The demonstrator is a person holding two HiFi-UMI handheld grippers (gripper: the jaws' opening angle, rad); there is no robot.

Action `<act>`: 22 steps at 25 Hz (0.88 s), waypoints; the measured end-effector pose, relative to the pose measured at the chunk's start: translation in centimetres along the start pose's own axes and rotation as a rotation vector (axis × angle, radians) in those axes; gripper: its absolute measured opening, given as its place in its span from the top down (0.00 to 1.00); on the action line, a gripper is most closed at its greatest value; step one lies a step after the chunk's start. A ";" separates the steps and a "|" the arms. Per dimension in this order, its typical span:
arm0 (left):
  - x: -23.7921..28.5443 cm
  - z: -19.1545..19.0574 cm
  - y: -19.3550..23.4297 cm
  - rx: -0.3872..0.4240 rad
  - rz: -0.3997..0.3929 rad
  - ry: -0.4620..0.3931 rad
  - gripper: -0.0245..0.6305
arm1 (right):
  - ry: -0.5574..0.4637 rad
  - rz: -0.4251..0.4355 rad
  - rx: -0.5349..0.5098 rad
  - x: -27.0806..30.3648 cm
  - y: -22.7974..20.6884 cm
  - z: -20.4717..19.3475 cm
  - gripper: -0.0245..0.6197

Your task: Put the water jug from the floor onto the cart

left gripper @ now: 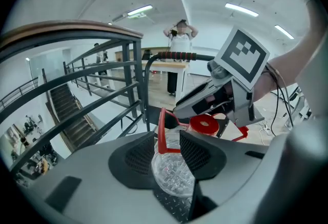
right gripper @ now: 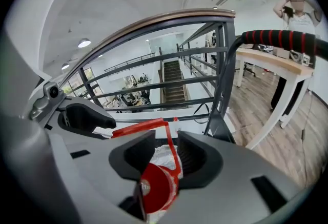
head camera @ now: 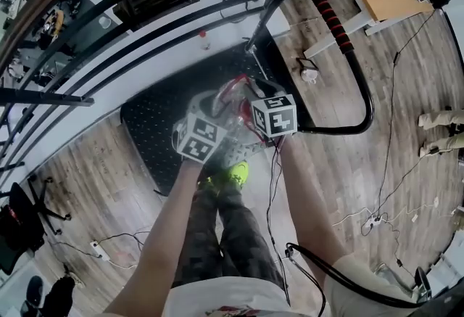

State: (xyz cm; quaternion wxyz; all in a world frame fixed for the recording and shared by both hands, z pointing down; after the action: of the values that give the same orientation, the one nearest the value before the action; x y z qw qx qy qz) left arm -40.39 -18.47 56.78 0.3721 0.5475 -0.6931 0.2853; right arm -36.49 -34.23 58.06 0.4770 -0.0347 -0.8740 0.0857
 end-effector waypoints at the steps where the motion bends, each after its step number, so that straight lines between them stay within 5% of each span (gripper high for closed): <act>1: -0.3 0.1 0.0 0.006 0.002 0.000 0.76 | -0.008 -0.002 0.011 -0.3 0.2 -0.1 0.76; 9: -5.0 2.5 0.5 0.021 0.022 -0.073 0.76 | -0.053 0.013 0.114 -4.1 2.2 -0.5 0.80; 12: -7.2 2.6 0.2 0.037 -0.004 -0.078 0.80 | -0.090 0.061 0.122 -5.5 3.8 -0.2 0.85; 14: -8.6 2.5 -0.2 0.051 -0.036 -0.079 0.92 | -0.119 0.088 0.116 -6.6 5.0 0.3 0.86; 22: -11.5 3.9 -2.2 0.068 -0.118 -0.095 0.94 | -0.152 0.097 0.077 -10.9 6.5 0.8 0.93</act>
State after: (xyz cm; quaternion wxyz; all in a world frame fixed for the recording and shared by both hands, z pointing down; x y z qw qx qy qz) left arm -37.63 -15.84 45.03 0.3362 0.6125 -0.6664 0.2603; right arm -31.42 -29.52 47.41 0.4056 -0.0523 -0.9010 0.1447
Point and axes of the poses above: the fingertips, and each gripper's own axes: x forward along the fingers, y to its left, z out of its top, the point moved 9 cm from there along -x, backward along the fingers, and after that the axes turned 15 degrees about y, right-handed, at the moved point
